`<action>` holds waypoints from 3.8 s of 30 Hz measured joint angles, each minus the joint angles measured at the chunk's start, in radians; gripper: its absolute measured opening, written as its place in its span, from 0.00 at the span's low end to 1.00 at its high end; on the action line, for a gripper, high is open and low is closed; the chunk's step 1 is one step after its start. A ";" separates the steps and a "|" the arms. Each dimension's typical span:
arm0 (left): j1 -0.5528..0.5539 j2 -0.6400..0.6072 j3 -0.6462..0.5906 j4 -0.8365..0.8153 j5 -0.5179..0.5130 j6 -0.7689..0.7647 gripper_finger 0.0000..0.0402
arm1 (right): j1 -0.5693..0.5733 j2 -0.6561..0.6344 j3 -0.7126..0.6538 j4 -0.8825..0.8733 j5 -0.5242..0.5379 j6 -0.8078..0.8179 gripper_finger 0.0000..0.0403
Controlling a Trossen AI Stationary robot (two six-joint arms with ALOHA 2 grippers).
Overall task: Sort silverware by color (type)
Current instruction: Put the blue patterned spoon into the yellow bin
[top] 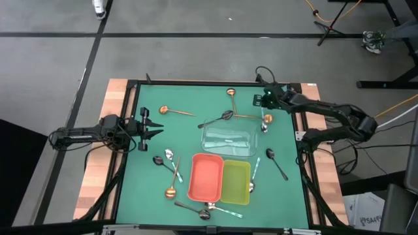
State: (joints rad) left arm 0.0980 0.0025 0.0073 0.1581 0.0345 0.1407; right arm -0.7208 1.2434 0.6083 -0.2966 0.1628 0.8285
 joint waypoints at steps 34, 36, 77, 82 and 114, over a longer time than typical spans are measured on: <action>0.000 0.000 0.000 0.000 0.000 0.000 0.18 | 0.597 -0.386 0.003 0.373 0.042 0.016 0.07; 0.000 0.000 0.000 0.000 0.000 0.000 0.18 | 0.688 -0.381 0.003 0.390 0.099 0.016 0.07; 0.000 0.000 0.000 -0.012 0.000 -0.003 0.18 | 1.408 0.277 0.003 0.923 0.603 0.133 0.07; 0.000 0.000 0.000 -0.012 0.000 -0.003 0.18 | 1.408 0.315 0.003 0.924 0.640 0.132 0.07; 0.000 0.000 0.000 -0.015 0.000 -0.001 0.18 | 1.293 0.478 0.003 0.920 0.444 0.135 0.08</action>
State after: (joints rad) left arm 0.0982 0.0025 0.0071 0.1432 0.0349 0.1402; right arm 0.5725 1.7214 0.6109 0.6235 0.6071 0.9634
